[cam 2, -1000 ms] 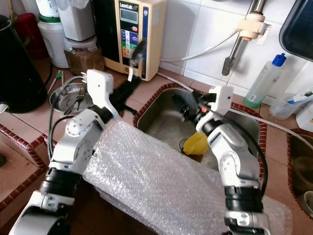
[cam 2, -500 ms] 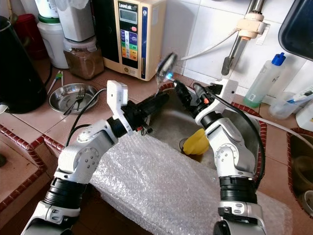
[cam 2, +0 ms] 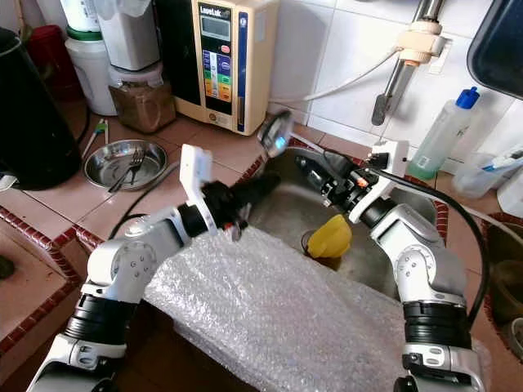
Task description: Kitchen organization
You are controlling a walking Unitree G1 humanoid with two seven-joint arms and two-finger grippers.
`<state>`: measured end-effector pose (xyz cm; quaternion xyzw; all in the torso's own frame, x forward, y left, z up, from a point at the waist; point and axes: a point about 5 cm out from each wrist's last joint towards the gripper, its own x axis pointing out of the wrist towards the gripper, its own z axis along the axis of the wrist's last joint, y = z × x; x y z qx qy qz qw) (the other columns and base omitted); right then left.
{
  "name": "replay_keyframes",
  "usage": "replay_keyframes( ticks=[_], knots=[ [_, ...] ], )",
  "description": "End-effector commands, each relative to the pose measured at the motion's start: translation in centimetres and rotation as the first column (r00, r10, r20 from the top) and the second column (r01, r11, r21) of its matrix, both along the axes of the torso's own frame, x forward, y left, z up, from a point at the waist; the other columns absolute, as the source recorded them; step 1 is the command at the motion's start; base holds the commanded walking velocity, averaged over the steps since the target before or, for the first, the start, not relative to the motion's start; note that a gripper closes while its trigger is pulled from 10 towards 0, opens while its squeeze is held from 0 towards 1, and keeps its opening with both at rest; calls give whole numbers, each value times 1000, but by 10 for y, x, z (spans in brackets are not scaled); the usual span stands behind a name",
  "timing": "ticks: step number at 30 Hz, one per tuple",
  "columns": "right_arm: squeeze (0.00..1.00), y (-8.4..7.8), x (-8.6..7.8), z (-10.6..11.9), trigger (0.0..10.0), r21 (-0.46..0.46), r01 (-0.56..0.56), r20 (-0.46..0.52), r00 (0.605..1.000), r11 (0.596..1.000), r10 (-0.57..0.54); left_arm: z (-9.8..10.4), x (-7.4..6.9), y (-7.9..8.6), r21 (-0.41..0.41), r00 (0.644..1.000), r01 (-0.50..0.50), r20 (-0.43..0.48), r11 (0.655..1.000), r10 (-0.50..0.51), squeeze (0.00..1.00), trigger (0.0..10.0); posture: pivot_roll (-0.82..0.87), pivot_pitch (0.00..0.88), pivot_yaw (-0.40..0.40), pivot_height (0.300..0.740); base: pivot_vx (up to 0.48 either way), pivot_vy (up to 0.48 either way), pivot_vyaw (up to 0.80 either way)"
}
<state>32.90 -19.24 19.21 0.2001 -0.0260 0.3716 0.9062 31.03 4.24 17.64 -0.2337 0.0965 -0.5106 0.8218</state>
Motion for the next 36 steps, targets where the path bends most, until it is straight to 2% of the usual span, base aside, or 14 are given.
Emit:
replay_keyframes(
  ticks=[1,5,11,16,19,23,24,29,36],
  knots=[
    [0,0,-3,13,10000,25,-62,40,997,998,61,2,-3,-2,7,999,33,0,999,-33,0,0,-54,0,-34,740,0,0,0],
    [0,1,-7,16,10000,49,-132,36,991,990,130,-1,-5,-2,14,999,39,-19,999,-39,0,0,-55,0,-36,740,0,0,0],
    [0,4,-5,11,10000,66,-135,17,991,989,135,7,-9,-5,-25,996,87,-11,996,-87,0,0,-48,0,-36,740,0,0,0],
    [0,12,-2,1,10000,50,-146,4,989,988,146,16,-13,-5,-95,992,126,-4,987,-127,0,0,-45,1,-32,740,0,0,0],
    [0,12,0,-1,10000,24,-151,11,988,988,151,16,-13,-4,-97,991,134,-7,986,-135,0,0,-44,2,-31,740,0,0,0],
    [0,14,6,4,10000,41,-160,28,987,986,159,15,-18,-5,-95,986,163,-20,982,-166,0,0,-46,3,-30,740,0,0,0],
    [0,14,7,6,0,49,-163,39,986,985,161,14,-18,-6,-93,985,168,-22,981,-171,0,0,-44,3,-32,740,0,0,0],
    [0,15,13,20,0,118,-172,70,984,978,164,13,-22,-7,-108,981,185,-40,977,-190,0,0,-41,6,-37,740,0,0,0],
    [0,11,12,25,0,117,-222,68,974,968,215,12,-22,-5,-99,980,189,-47,977,-194,0,0,-47,12,-35,740,0,0,0]
  ],
)
